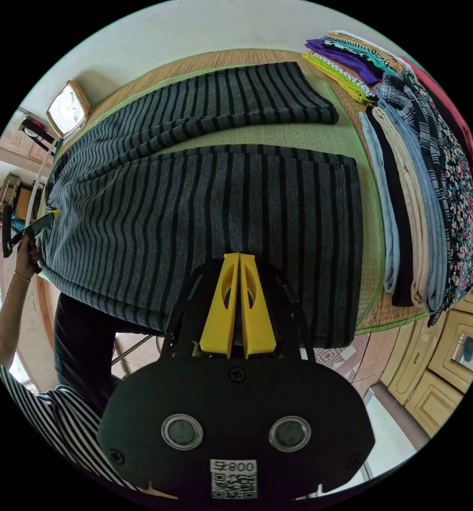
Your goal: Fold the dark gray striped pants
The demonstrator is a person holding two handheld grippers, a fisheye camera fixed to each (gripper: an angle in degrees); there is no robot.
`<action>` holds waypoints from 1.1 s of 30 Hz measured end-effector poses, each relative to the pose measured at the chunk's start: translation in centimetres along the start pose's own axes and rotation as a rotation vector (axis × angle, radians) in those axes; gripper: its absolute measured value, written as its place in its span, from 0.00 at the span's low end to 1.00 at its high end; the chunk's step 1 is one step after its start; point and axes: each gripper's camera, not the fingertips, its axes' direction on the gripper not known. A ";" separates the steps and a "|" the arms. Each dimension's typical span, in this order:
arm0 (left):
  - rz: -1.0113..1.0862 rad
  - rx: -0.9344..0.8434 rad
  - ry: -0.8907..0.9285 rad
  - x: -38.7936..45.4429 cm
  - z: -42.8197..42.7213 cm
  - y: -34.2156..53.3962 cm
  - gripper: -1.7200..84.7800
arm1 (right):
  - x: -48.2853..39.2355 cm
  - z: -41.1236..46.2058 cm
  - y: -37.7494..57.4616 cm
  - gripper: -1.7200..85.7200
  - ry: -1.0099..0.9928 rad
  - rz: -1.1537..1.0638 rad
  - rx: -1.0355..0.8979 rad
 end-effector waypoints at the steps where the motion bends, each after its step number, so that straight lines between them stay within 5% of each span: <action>1: -0.025 0.004 -0.014 -0.8 -0.9 1.4 0.02 | -0.1 -0.2 0.1 0.02 0.014 0.005 0.006; 7: -0.171 -0.098 -0.051 -4.8 -2.2 7.2 0.02 | -4.6 -1.9 0.0 0.02 -0.076 -0.127 0.075; 17: -0.071 -0.107 -0.135 -2.8 -4.2 8.5 0.02 | -20.7 1.7 -1.5 0.02 -0.187 -0.606 -0.065; 33: -0.085 -0.063 0.022 -5.2 -9.6 7.7 0.02 | -23.7 3.3 -4.6 0.02 -0.094 -0.753 -0.087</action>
